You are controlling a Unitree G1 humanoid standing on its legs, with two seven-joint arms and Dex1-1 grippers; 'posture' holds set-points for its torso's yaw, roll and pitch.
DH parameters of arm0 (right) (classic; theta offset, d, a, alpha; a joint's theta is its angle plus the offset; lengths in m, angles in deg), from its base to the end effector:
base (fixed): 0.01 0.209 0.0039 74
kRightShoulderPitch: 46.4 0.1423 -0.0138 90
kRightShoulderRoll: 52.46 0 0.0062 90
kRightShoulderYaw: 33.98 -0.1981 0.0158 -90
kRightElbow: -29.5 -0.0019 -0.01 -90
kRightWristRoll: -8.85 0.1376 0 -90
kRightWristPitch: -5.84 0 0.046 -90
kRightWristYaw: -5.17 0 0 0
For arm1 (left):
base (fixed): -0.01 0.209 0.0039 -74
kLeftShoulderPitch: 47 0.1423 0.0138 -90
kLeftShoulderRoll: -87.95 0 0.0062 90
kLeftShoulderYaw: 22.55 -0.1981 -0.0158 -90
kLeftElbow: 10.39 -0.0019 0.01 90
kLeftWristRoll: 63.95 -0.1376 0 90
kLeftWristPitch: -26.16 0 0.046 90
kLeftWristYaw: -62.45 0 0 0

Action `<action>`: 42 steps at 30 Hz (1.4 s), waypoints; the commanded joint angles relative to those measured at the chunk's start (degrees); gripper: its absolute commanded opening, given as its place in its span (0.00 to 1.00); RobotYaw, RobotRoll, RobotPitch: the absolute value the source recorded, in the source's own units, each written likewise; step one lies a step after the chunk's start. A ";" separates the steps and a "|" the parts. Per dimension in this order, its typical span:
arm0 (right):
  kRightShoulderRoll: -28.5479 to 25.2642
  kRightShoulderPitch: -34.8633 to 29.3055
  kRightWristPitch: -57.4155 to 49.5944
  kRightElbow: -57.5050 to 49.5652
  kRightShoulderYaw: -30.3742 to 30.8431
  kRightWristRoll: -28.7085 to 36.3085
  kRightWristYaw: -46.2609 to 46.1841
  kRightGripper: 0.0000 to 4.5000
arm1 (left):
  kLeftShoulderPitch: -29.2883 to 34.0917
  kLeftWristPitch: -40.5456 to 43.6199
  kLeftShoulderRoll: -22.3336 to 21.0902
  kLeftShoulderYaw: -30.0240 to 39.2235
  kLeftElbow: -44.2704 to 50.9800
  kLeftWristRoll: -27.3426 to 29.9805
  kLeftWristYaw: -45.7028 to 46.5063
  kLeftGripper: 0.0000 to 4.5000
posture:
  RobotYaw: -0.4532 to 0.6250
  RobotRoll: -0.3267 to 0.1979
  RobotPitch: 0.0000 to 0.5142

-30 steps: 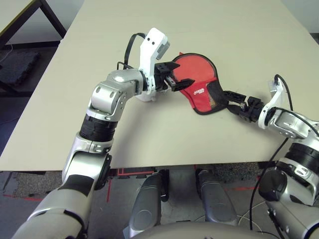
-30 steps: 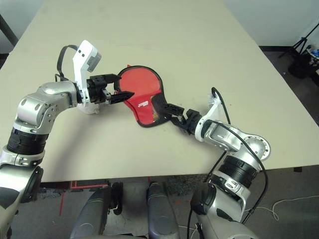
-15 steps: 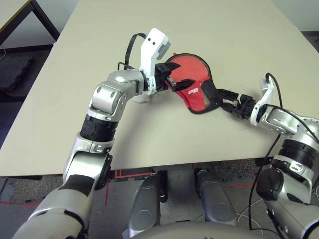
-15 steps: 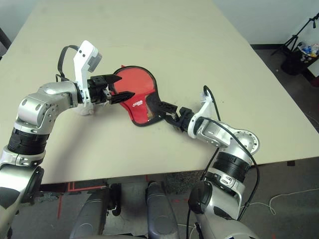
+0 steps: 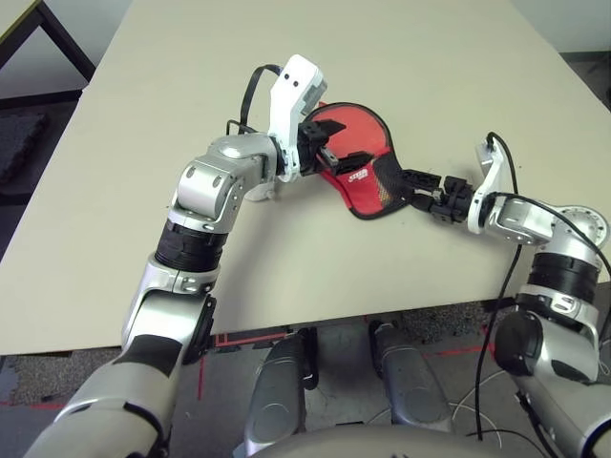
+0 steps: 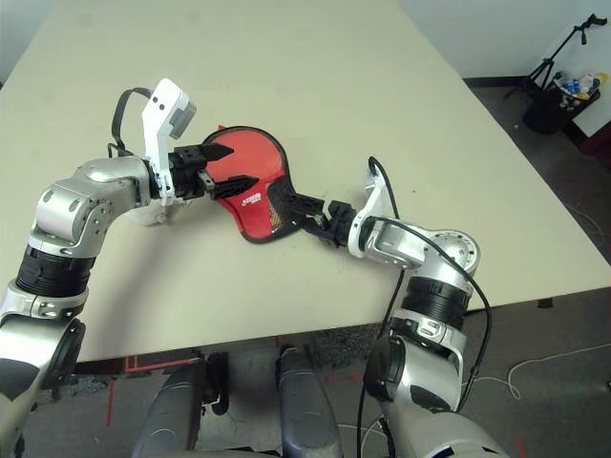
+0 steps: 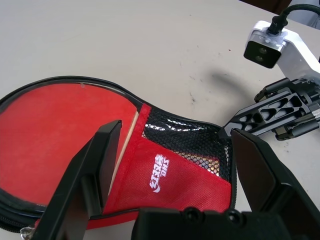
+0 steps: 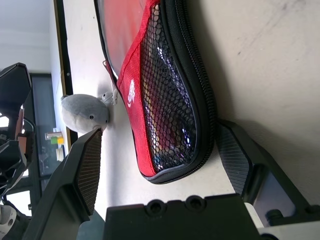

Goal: Store the ping-pong paddle in its case and zip it.

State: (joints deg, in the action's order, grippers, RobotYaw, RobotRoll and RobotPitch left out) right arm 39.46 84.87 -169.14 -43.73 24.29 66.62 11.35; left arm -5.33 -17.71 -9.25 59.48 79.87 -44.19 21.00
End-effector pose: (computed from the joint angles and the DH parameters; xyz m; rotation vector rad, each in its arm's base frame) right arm 0.2984 -0.2094 0.1403 0.8810 0.6806 0.6758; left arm 0.3150 0.1471 0.2172 0.2132 0.1088 -0.9734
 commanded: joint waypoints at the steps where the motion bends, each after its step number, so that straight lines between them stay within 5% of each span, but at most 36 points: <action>1: 2.68 -0.45 -0.93 3.64 5.24 -3.46 0.80 1.00 | 0.75 0.66 0.29 -0.42 1.27 0.11 0.09 0.99 | 0.43 0.62 0.48; 5: 2.81 0.59 -0.56 4.36 6.28 -5.14 2.82 0.86 | 0.81 0.60 0.44 -0.36 1.25 0.13 0.28 1.00 | 0.43 0.62 0.48; 17: 3.37 -1.96 -1.25 -0.03 4.49 -7.98 3.02 0.03 | 1.67 0.99 0.56 0.08 2.06 0.43 1.38 1.00 | 0.44 0.62 0.49; 25: 3.46 -6.13 -6.23 -12.54 -1.59 -8.42 -1.73 0.02 | 1.65 0.73 0.88 0.45 1.54 0.49 2.15 1.00 | 0.43 0.62 0.48; 31: 0.14 -12.76 -7.51 -20.53 -2.96 -1.92 -4.33 0.02 | 1.79 0.45 1.13 0.35 1.44 0.44 2.34 1.00 | 0.42 0.62 0.48; 40: -5.91 -25.86 -7.51 -31.17 -1.80 23.24 -16.07 0.02 | 1.67 -0.03 1.18 0.43 0.72 0.25 2.19 1.00 | 0.40 0.62 0.49; 42: -13.55 -32.50 -0.20 -33.60 3.18 39.04 -22.34 0.02 | 1.80 -0.38 1.29 0.28 0.32 0.10 2.11 1.00 | 0.39 0.62 0.50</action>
State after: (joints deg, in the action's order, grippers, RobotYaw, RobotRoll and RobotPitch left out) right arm 29.97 56.70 -171.44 -75.02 24.49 95.98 -6.00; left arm -4.29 -17.69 -7.65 59.94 80.79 -43.68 23.31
